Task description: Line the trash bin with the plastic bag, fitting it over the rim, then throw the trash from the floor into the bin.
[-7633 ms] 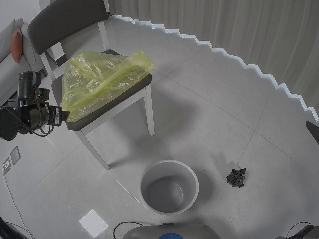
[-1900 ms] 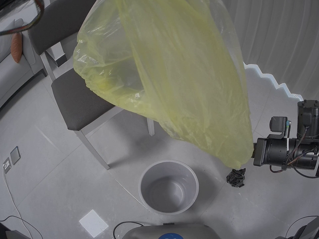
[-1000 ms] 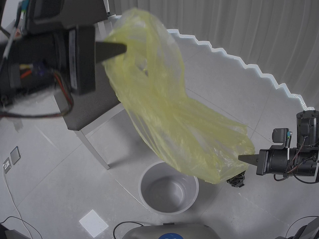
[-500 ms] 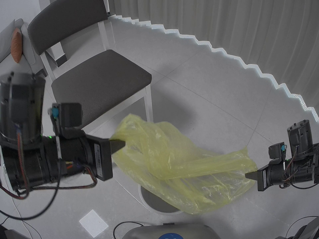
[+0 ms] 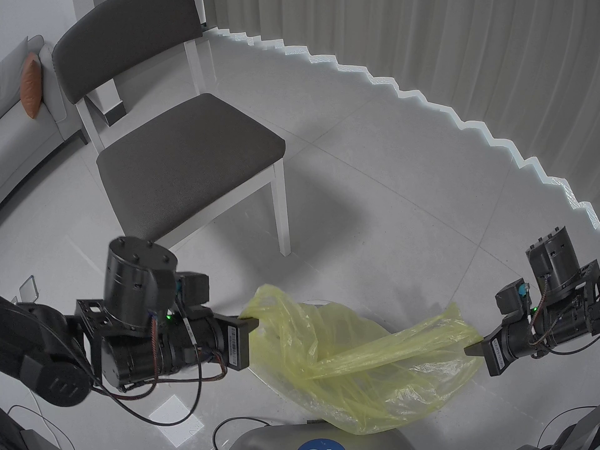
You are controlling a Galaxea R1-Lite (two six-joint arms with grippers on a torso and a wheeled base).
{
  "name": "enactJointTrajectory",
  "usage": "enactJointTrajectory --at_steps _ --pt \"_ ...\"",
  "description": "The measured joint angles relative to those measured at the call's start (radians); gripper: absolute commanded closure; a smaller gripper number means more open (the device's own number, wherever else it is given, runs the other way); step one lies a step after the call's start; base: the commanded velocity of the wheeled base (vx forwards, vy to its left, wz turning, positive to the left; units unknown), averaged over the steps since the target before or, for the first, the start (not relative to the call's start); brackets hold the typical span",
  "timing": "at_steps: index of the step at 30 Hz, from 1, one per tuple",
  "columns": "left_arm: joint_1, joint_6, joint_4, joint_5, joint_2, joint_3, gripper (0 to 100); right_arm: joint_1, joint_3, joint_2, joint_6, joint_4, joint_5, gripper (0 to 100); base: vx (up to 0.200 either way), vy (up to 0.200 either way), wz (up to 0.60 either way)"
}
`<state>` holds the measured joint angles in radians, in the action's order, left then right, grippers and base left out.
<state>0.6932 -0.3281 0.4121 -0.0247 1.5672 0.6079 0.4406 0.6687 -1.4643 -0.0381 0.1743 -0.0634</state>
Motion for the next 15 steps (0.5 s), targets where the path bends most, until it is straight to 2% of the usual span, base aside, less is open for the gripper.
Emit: enactJointTrajectory --at_steps 6,15 --pt "-0.011 -0.022 0.076 0.016 0.078 -0.089 100 0.02 0.02 -0.056 0.008 0.007 -0.004 100 0.0 0.0 0.0" --pt "-0.014 -0.041 0.085 0.014 0.114 -0.131 100 0.026 0.0 -0.11 -0.001 -0.062 -0.004 100 0.0 0.0 0.0"
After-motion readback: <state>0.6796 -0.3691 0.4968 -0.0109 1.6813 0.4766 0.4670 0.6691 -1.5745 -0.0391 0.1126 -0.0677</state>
